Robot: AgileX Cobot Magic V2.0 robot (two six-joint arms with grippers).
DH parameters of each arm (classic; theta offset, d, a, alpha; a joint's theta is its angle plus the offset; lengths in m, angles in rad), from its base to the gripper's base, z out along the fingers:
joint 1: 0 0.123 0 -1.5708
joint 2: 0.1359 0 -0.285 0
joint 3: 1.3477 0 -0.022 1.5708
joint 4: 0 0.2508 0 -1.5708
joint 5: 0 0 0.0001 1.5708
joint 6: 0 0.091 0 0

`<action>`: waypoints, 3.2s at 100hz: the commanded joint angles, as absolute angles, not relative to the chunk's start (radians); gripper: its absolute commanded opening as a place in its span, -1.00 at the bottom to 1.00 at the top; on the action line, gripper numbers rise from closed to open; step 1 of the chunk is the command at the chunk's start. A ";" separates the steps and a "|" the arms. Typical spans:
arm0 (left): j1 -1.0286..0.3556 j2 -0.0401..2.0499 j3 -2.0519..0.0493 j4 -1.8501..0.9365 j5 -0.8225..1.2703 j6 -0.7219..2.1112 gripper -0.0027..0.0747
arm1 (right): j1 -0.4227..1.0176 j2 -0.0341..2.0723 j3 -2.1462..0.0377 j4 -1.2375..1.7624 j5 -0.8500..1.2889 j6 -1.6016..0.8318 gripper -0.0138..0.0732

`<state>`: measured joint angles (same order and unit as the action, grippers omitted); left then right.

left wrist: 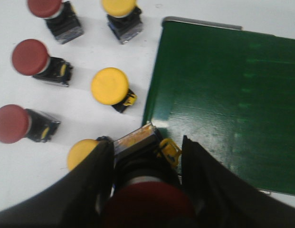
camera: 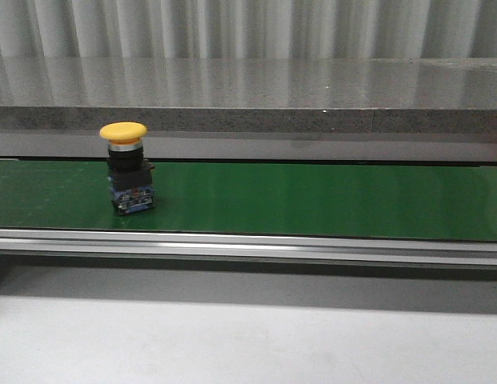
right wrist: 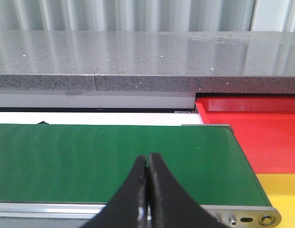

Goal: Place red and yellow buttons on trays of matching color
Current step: 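Grasp a red button from the table with the left gripper, then set the red button on the conveyor and open the left gripper, then grasp the yellow button off the conveyor with the right gripper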

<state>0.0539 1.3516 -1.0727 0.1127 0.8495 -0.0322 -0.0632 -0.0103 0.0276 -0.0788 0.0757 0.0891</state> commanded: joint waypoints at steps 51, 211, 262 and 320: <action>-0.037 1.451 -1.104 0.094 0.804 0.000 0.54 | -0.067 -0.021 0.008 -0.091 -0.005 0.082 -0.83; -0.294 0.318 -0.550 -0.027 0.623 0.000 -0.98 | -0.063 -0.002 -0.106 -0.078 0.144 0.107 -0.83; -0.294 0.318 -0.550 -0.027 0.623 0.000 -0.98 | -0.058 0.488 -0.553 -0.013 0.456 0.088 -0.83; -0.294 0.318 -0.550 -0.027 0.623 0.000 -0.98 | 0.249 1.065 -0.938 0.000 0.779 0.062 0.68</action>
<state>-0.2849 0.3096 -0.5239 -0.0211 0.6900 0.0000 0.2233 1.0154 -0.8683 -0.0136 0.7755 0.0883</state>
